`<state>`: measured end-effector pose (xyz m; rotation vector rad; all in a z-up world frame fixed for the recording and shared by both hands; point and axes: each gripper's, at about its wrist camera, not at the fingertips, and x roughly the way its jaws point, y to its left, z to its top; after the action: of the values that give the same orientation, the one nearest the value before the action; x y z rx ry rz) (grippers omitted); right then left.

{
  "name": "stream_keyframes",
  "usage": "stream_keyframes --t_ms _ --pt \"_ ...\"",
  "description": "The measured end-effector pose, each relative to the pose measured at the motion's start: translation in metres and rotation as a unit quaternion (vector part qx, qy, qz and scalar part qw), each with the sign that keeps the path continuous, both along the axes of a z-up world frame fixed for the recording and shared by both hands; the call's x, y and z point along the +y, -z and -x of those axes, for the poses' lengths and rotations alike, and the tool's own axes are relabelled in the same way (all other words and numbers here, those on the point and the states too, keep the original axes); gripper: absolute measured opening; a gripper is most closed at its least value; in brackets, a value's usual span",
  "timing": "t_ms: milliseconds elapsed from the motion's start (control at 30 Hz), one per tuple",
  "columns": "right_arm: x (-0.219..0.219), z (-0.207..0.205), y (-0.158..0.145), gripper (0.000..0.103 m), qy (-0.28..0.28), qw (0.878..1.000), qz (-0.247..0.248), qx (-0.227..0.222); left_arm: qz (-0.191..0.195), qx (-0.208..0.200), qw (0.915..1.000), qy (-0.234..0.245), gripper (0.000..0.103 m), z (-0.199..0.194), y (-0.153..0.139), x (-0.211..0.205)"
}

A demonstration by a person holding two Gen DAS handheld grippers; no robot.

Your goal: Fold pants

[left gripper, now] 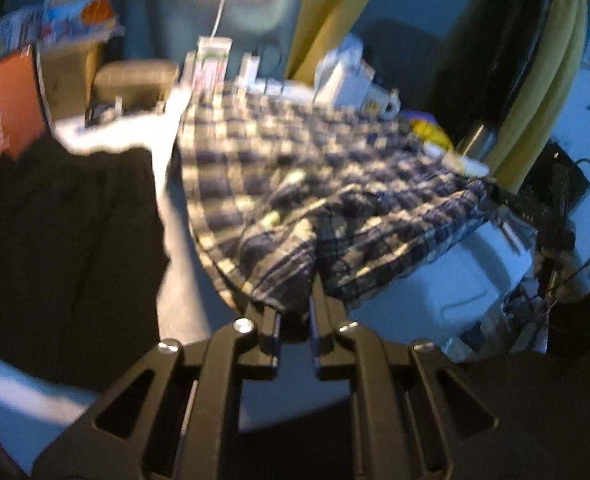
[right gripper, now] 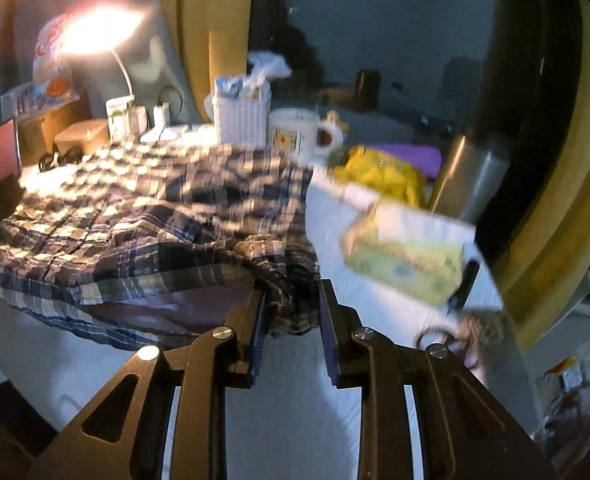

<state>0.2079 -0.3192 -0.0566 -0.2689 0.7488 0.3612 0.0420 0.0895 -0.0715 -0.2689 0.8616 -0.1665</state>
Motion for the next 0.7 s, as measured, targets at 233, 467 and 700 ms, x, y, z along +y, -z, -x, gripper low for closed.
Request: stream_keyframes --t_ms 233,467,700 --pt "-0.005 0.021 0.033 0.026 0.007 0.999 0.003 0.031 -0.001 0.066 0.9978 0.000 0.011 0.025 0.047 -0.007" --pt "-0.009 0.029 0.051 0.026 0.016 0.998 0.021 0.052 -0.014 0.100 0.9946 -0.023 0.014 0.041 0.053 0.026" --pt "-0.010 0.027 0.039 0.038 0.027 0.999 0.014 0.040 -0.021 0.033 0.9933 -0.109 0.019 0.034 0.025 0.074"
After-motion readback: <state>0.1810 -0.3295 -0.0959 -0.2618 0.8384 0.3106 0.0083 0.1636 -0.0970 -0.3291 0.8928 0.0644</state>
